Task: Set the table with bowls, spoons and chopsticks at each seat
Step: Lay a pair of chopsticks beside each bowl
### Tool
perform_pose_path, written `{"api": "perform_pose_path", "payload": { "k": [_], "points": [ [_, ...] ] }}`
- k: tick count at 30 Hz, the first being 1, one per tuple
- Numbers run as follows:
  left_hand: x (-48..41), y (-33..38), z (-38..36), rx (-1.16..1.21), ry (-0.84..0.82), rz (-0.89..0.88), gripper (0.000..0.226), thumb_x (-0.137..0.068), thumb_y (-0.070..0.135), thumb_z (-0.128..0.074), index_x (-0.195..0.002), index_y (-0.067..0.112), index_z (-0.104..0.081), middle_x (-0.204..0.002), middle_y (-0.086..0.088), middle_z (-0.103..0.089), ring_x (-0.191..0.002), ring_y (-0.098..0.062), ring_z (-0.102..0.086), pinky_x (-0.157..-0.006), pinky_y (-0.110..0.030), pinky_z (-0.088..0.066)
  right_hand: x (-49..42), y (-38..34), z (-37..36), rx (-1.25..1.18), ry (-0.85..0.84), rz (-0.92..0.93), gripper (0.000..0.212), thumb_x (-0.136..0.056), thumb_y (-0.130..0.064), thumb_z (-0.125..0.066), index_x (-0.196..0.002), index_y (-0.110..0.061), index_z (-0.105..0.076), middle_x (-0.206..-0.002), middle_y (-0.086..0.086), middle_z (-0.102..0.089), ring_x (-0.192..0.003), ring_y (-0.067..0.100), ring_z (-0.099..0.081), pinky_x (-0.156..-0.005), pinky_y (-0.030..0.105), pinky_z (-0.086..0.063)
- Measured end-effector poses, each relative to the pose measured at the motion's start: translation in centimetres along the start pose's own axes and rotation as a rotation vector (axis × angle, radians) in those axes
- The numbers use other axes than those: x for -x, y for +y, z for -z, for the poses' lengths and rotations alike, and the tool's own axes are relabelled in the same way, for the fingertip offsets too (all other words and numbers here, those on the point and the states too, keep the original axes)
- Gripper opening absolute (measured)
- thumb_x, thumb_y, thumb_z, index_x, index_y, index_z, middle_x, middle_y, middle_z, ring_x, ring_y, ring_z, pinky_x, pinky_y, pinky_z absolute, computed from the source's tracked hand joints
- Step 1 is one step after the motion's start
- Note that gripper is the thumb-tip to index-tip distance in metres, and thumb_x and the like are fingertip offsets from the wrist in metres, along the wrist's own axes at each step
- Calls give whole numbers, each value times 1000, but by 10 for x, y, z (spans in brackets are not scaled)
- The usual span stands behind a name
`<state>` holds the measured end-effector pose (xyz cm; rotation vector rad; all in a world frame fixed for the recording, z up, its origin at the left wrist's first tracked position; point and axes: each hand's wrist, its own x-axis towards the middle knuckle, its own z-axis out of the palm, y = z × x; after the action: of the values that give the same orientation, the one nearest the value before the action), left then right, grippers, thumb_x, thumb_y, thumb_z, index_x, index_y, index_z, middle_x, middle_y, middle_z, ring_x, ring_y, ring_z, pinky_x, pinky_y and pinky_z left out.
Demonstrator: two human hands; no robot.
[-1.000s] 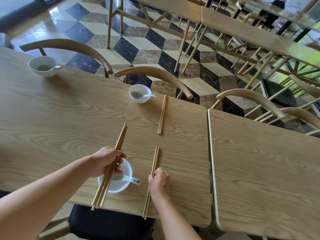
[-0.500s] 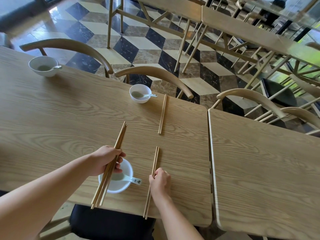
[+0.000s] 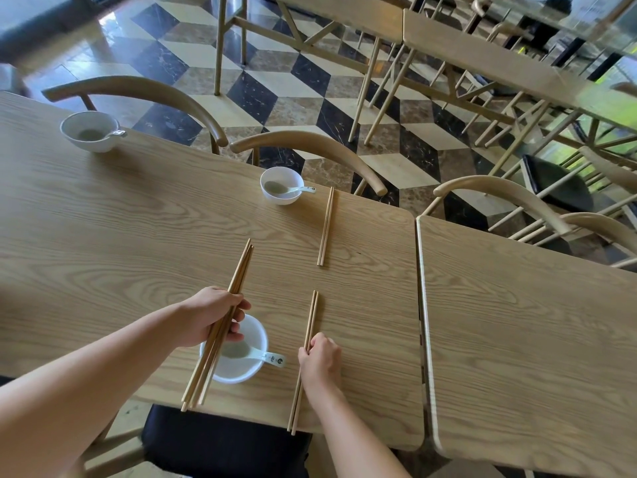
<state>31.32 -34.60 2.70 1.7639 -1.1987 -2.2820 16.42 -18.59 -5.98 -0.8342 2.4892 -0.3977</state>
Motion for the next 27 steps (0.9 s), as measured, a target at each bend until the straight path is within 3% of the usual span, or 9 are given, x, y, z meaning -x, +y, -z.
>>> {"api": "perform_pose_path", "payload": {
  "k": [9, 21, 27],
  "points": [
    [0, 1, 1, -7, 8, 1, 26, -105, 14, -43, -98, -2, -61, -69, -13, -53, -54, -23, -52, -47, -34, -56, -1, 0, -2, 27, 7, -6, 15, -92, -24, -62, -94, -10, -61, -101, 6, -64, -95, 22, -60, -79, 27, -43],
    [-2, -3, 7, -1, 3, -11, 26, -105, 13, -42, -96, -2, -60, -67, -13, -53, -53, -24, -50, -47, -35, -57, 0, 1, -4, 6, 25, 1, 21, -90, -24, -65, -79, -20, -47, -96, 7, -64, -91, 23, -60, -75, 28, -43],
    [-1, -5, 8, -4, 7, -7, 27, -105, 13, -42, -95, -2, -61, -66, -12, -53, -53, -24, -50, -48, -35, -56, 0, 1, -5, -3, 32, 0, 17, -90, -24, -65, -80, -19, -52, -94, 6, -65, -91, 23, -60, -78, 30, -46]
  ]
}}
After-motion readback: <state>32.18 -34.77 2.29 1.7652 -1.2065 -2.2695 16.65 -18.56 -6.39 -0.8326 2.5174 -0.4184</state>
